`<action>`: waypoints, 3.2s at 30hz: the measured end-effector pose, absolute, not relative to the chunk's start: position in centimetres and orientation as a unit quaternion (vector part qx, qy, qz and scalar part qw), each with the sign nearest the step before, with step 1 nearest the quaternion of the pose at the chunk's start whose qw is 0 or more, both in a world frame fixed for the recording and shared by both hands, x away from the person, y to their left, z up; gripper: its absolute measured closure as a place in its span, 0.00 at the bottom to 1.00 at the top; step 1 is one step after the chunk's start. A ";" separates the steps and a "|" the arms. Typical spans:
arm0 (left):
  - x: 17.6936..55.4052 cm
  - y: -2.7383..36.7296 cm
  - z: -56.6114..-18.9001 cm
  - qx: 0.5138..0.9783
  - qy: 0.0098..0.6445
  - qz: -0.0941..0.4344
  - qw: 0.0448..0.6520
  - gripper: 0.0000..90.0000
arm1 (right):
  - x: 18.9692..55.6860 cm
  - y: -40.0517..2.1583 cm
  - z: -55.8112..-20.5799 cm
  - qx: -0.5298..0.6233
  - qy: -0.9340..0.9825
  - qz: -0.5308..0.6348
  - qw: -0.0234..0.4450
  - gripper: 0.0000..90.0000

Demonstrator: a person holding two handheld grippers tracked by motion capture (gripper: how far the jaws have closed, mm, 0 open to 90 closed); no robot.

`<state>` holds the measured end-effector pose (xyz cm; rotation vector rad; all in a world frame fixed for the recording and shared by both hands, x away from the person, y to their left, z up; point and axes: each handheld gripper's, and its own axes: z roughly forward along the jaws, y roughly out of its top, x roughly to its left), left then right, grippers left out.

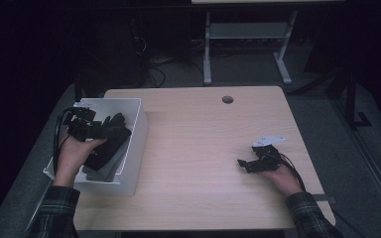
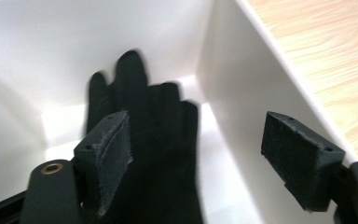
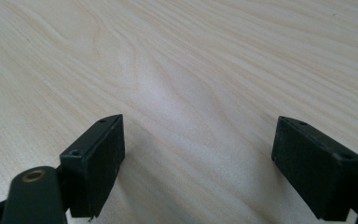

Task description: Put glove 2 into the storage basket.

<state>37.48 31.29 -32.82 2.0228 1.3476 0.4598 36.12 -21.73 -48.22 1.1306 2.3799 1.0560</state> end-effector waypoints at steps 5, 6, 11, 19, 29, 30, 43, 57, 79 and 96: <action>37.7 29.3 -32.3 0.785 0.491 0.169 0.338 0.22 | 36.1 -21.7 -48.2 0.394 0.829 0.368 0.151 0.19; 37.7 28.9 -32.2 0.786 0.488 0.168 0.341 0.22 | 36.1 -21.7 -48.2 0.394 0.829 0.368 0.151 0.19; 37.6 26.8 -31.6 0.796 0.465 0.161 0.354 0.22 | 36.1 -21.7 -48.2 0.394 0.829 0.368 0.151 0.18; 37.7 23.9 -31.2 0.809 0.435 0.149 0.366 0.22 | 36.1 -21.7 -48.2 0.394 0.829 0.368 0.151 0.18; 37.7 20.9 -31.4 0.818 0.411 0.137 0.378 0.22 | 36.1 -21.7 -48.2 0.394 0.829 0.368 0.151 0.18; 37.7 20.6 -31.5 0.819 0.408 0.135 0.379 0.22 | 36.1 -21.7 -48.2 0.394 0.829 0.368 0.151 0.18; 37.4 16.2 -33.0 0.838 0.373 0.117 0.381 0.22 | 36.1 -21.7 -48.2 0.394 0.829 0.368 0.151 0.18; 36.8 12.4 -37.3 0.855 0.347 0.094 0.373 0.22 | 36.1 -21.7 -48.2 0.392 0.830 0.368 0.150 0.18; 35.1 10.3 -43.6 0.874 0.315 0.080 0.361 0.22 | 36.1 -21.7 -48.2 0.391 0.830 0.368 0.149 0.18; 34.1 9.5 -47.0 0.892 0.287 0.101 0.335 0.15 | 36.1 -21.7 -48.2 0.391 0.831 0.367 0.148 0.18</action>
